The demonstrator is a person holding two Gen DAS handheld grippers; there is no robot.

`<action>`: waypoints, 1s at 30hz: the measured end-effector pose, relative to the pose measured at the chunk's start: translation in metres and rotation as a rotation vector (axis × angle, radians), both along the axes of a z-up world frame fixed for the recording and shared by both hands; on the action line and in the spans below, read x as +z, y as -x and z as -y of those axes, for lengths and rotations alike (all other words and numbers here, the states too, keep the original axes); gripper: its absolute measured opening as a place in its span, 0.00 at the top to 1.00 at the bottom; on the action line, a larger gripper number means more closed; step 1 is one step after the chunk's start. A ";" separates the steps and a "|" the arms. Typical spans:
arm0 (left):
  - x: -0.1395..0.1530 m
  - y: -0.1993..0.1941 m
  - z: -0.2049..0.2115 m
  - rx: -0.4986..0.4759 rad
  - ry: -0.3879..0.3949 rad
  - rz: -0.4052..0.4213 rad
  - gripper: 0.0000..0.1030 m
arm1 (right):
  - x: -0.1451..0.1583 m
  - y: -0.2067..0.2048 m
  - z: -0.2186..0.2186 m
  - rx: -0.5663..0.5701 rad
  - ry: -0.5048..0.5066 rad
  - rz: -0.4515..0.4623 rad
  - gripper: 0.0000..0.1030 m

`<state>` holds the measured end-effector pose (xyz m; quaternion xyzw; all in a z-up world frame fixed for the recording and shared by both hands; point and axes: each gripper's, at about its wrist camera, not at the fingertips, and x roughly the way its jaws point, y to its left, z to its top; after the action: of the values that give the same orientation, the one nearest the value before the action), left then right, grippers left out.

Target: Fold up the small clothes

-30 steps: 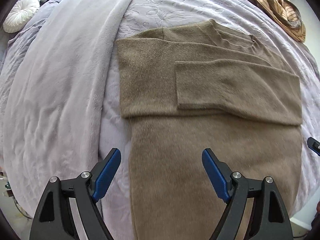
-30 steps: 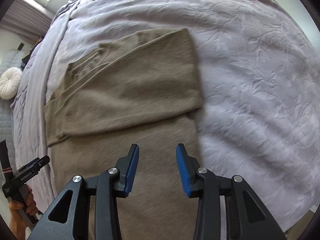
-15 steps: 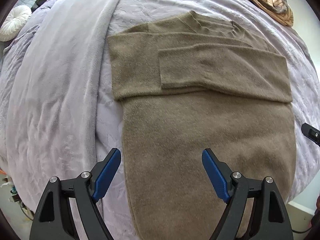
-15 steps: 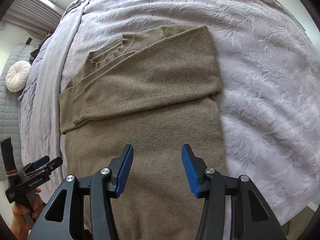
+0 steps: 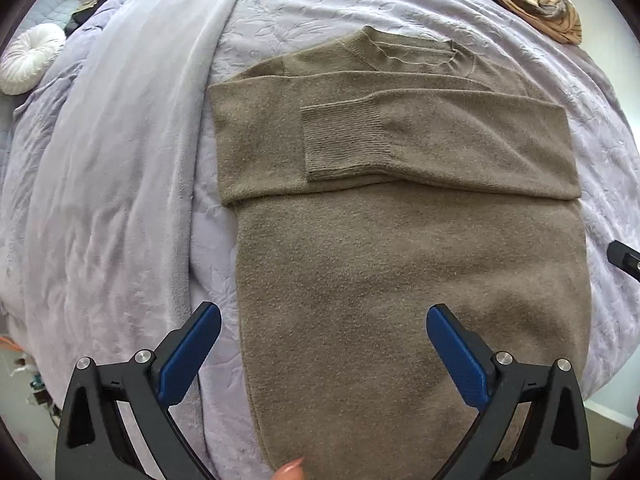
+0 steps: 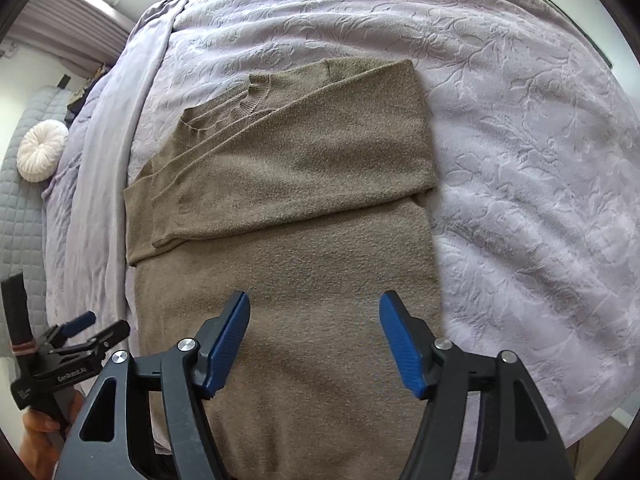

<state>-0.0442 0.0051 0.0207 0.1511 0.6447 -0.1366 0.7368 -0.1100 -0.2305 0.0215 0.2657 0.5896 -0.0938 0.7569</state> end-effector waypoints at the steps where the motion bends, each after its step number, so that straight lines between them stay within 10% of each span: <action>1: -0.001 0.000 -0.001 0.009 -0.003 -0.003 0.00 | 0.001 0.000 0.001 0.007 0.004 0.000 0.31; 30: 0.018 0.066 -0.032 0.222 0.003 0.004 0.00 | -0.002 0.013 -0.008 0.213 -0.010 0.003 0.31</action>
<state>-0.1105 0.0371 0.0391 0.0779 0.6556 -0.0549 0.7491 -0.1231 -0.2221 0.0198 0.2056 0.6138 -0.0095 0.7622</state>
